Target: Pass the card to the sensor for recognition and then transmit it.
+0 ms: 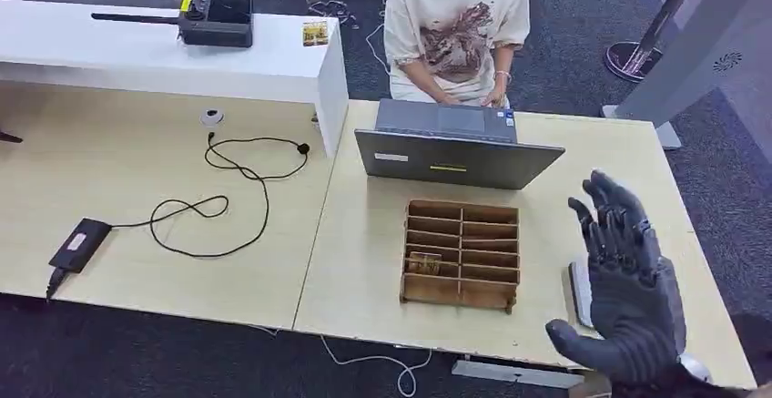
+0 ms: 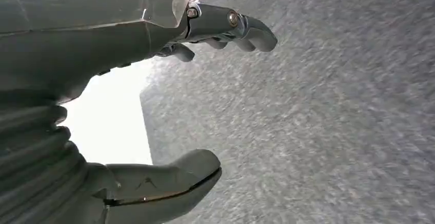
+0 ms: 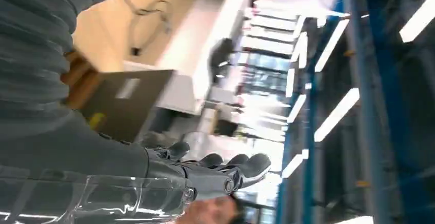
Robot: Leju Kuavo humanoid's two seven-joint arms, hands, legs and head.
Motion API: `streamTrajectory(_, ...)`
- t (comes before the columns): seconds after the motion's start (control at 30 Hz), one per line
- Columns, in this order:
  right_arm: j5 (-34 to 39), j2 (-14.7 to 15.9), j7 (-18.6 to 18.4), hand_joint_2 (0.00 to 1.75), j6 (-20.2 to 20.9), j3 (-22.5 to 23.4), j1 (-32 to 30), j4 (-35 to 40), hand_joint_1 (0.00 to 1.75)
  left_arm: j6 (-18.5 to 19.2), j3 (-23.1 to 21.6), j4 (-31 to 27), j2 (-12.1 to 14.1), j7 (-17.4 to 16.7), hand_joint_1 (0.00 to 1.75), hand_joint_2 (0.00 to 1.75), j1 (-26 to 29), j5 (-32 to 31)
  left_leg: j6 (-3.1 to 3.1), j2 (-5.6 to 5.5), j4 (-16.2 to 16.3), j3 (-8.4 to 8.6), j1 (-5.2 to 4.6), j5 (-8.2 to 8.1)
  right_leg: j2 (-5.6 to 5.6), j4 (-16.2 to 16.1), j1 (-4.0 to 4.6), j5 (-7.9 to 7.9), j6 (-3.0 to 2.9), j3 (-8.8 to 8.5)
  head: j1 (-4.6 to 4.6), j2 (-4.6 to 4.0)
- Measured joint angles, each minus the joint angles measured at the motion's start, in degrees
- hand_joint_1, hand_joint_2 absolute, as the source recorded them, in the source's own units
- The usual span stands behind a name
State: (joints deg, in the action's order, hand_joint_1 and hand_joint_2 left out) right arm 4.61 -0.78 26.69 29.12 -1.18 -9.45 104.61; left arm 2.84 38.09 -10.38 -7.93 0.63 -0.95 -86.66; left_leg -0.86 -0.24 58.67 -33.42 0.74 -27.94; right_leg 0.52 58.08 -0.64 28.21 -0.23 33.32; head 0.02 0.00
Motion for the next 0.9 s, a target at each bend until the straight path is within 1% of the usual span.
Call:
streamTrajectory(0.1, -4.60, -0.48, -1.66, 1.75, -2.17, 0.31, -4.43, -0.39, 0.00, -0.46, 0.20, 0.00, -0.09, -0.11, 0.00, 1.75, -0.14, -0.07, -0.02, 0.02, 0.00, 0.02, 0.00, -0.02, -0.02, 0.00, 0.00, 0.01, -0.01, 0.00, 0.04, 0.02)
streamTrajectory(0.13, -6.04, -0.53, -2.37, 1.75, -2.83, 0.31, -4.98, -0.75, 0.00, -0.46, 0.20, 0.00, -0.11, -0.11, 0.00, 1.75, -0.13, -0.09, -0.02, 0.05, 0.00, 0.02, 0.00, -0.02, -0.06, 0.01, 0.00, 0.01, -0.01, 0.00, 0.02, 0.02)
streamTrajectory(0.2, -10.47, -0.53, -4.18, 1.75, -5.51, -0.02, -5.32, -1.83, 0.00, -0.46, 0.20, 0.00, -0.11, -0.11, 0.00, 1.75, -0.18, -0.11, -0.02, 0.06, 0.00, 0.04, 0.00, -0.02, -0.08, 0.01, 0.00, 0.01, -0.01, -0.01, 0.04, 0.00)
streamTrajectory(0.27, -12.32, -0.75, -5.45, 1.75, -7.27, -0.63, -5.19, -2.69, 0.00, -0.46, 0.20, 0.00, -0.11, -0.07, 0.00, 1.75, -0.19, -0.11, -0.02, 0.06, 0.00, 0.05, 0.00, -0.01, -0.08, 0.01, -0.01, 0.01, -0.01, -0.02, 0.04, 0.00)
streamTrajectory(0.47, -10.64, -1.44, -8.74, 1.75, -9.54, -0.81, -4.51, -4.74, 0.00, -0.96, 0.20, 0.00, -0.17, -0.06, 0.00, 1.75, -0.17, -0.11, -0.03, 0.06, 0.00, 0.08, 0.00, -0.01, -0.07, 0.02, -0.01, 0.00, -0.01, -0.03, 0.04, 0.02)
streamTrajectory(0.57, -10.29, -1.69, -9.67, 1.75, -10.63, -0.72, -4.49, -5.47, 0.00, -1.36, 0.20, 0.00, -0.17, -0.13, 0.00, 1.75, -0.15, -0.11, -0.03, 0.05, 0.00, 0.07, 0.00, -0.01, -0.07, 0.02, -0.01, 0.01, -0.02, -0.03, 0.02, 0.00)
streamTrajectory(0.77, -9.49, -1.95, -9.21, 1.75, -11.66, -0.54, -4.56, -6.01, 0.00, -1.38, 0.11, 0.00, -0.17, 0.09, 0.00, 1.75, -0.15, -0.11, -0.02, 0.06, 0.00, 0.07, 0.00, -0.02, -0.08, 0.01, -0.01, 0.02, -0.02, -0.02, 0.04, 0.02)
streamTrajectory(0.9, -4.34, -2.14, -7.79, 1.75, -10.20, 0.39, -4.56, -6.10, 0.00, -1.38, -0.35, 0.00, -0.15, 0.22, 0.00, 1.75, -0.16, -0.11, -0.02, 0.06, 0.00, 0.07, 0.00, -0.02, -0.08, 0.01, -0.01, 0.01, -0.02, -0.02, 0.04, 0.02)
